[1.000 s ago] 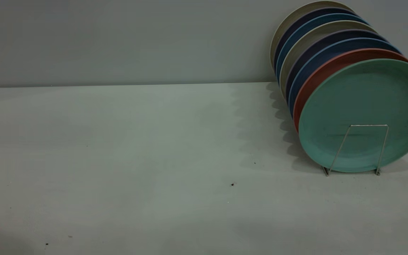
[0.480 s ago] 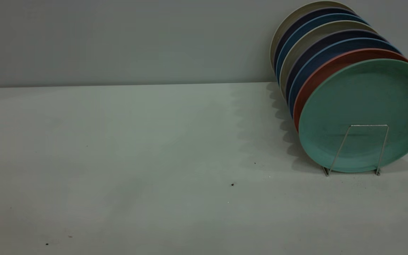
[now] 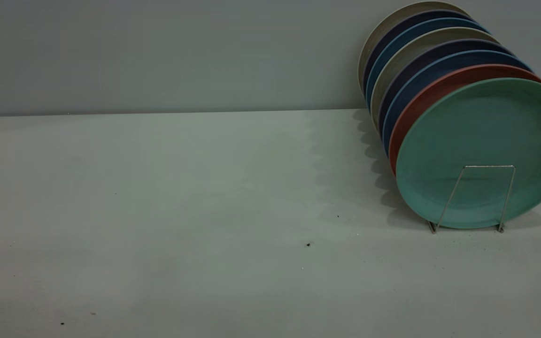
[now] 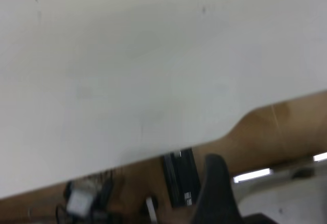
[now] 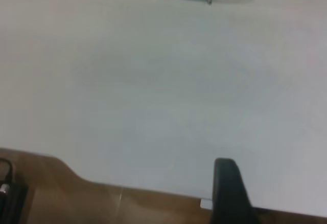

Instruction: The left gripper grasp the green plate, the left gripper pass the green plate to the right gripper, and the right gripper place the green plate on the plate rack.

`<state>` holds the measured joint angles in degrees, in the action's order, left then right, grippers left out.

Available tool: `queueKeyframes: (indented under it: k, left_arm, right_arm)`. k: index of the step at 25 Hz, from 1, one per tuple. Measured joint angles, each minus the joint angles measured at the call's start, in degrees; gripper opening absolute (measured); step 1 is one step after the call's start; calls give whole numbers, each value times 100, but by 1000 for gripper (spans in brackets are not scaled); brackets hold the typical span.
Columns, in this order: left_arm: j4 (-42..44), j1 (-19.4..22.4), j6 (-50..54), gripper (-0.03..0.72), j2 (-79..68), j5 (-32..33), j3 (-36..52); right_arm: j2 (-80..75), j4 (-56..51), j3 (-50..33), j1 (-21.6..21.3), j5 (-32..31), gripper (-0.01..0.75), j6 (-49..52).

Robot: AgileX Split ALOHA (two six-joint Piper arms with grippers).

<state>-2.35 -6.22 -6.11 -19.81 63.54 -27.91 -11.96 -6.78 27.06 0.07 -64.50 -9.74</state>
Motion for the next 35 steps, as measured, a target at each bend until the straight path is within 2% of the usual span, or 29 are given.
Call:
queueKeyframes:
  k: [10, 16, 22, 35]
  left_arm:
    - [0, 6, 0, 583, 1411, 37, 0]
    - [-7, 465, 0, 582, 2091, 114, 0]
    - [-12, 237, -6, 582, 2109, 120, 0]
    - [-14, 237, -14, 582, 2109, 120, 0]
  right_arm:
    - [1291, -36, 0, 107, -81, 473, 0]
    - [1291, -39, 0, 107, -81, 473, 0]
    - [1291, -39, 0, 107, -81, 473, 0]
    - [1291, -39, 0, 107, -81, 473, 0]
